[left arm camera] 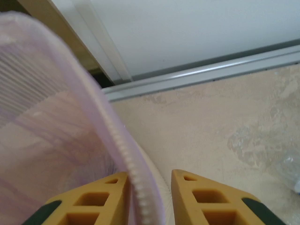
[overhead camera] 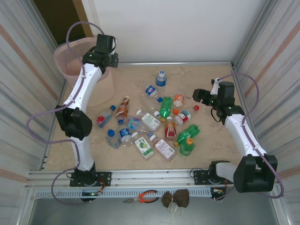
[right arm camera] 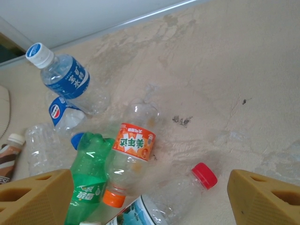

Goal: Put the plastic bottles in the bin

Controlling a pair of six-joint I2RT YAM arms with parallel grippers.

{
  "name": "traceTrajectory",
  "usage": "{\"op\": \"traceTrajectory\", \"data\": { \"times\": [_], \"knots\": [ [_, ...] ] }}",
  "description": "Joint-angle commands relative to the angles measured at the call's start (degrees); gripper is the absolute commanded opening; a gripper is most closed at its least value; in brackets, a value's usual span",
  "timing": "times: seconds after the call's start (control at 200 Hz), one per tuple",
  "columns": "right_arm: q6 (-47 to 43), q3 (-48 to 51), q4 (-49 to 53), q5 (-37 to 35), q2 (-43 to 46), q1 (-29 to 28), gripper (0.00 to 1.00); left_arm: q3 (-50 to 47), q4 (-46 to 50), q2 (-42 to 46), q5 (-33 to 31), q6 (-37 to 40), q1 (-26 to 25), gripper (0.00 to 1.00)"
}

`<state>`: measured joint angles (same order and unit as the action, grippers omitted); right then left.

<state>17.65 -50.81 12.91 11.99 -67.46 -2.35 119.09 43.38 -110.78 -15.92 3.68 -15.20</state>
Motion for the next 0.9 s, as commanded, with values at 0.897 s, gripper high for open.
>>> {"op": "traceTrajectory", "data": {
  "times": [0.897],
  "knots": [
    [2.2, -0.4, -2.2, -0.7, 0.4, -4.1, 0.84, -7.9, 9.5, 12.9, 22.5, 9.9, 0.8, 0.12]
  ]
}}
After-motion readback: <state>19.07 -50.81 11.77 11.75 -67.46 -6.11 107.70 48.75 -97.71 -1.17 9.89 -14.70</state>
